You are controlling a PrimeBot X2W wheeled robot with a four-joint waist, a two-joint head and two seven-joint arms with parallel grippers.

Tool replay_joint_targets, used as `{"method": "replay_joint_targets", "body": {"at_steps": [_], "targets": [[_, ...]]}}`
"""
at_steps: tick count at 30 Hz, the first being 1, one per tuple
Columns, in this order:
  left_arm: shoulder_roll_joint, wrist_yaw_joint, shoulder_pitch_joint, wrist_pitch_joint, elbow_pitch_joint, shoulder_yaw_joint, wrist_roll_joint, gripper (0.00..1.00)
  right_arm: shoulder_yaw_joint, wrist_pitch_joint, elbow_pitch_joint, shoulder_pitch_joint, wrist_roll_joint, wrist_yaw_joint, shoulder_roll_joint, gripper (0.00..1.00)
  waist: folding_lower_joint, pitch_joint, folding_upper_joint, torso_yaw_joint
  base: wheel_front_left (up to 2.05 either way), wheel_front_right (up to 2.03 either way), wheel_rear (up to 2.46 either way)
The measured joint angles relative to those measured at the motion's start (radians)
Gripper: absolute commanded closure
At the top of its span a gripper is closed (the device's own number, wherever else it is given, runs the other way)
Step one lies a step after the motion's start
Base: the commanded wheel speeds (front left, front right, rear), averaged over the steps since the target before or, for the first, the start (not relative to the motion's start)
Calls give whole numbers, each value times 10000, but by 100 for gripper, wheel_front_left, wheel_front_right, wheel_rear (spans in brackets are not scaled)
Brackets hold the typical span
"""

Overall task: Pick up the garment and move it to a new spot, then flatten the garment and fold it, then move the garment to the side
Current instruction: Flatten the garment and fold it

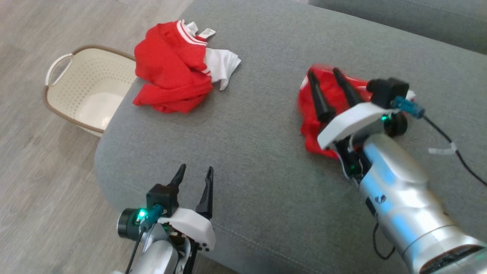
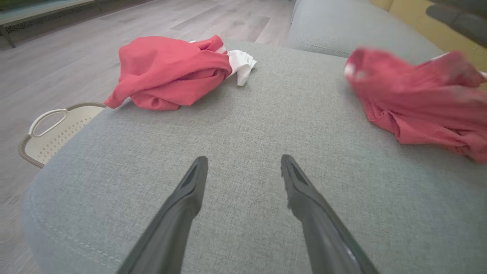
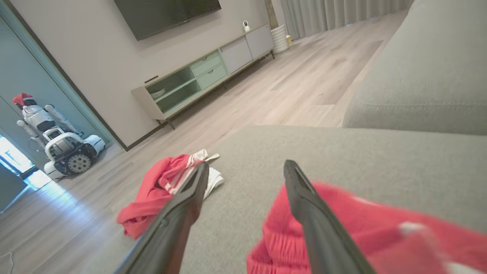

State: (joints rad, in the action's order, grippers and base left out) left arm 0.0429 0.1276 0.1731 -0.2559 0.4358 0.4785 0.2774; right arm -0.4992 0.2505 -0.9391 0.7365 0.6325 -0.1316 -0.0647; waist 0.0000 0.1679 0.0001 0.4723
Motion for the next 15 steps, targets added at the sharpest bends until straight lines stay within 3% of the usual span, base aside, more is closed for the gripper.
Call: {"method": "replay_joint_targets", "body": {"at_steps": [6, 15], "targets": [[-2, 90, 8, 0, -142, -136, -27, 0, 1569, 4, 857, -101, -1406, 0, -12, 0, 0, 26, 0, -523, 0, 0, 0], [-2, 215, 156, 0, -282, -825, -510, 0, 4451, 4, 2429, -2122, -3567, 0, -12, 0, 0, 13, 0, -1941, 0, 0, 0]]}}
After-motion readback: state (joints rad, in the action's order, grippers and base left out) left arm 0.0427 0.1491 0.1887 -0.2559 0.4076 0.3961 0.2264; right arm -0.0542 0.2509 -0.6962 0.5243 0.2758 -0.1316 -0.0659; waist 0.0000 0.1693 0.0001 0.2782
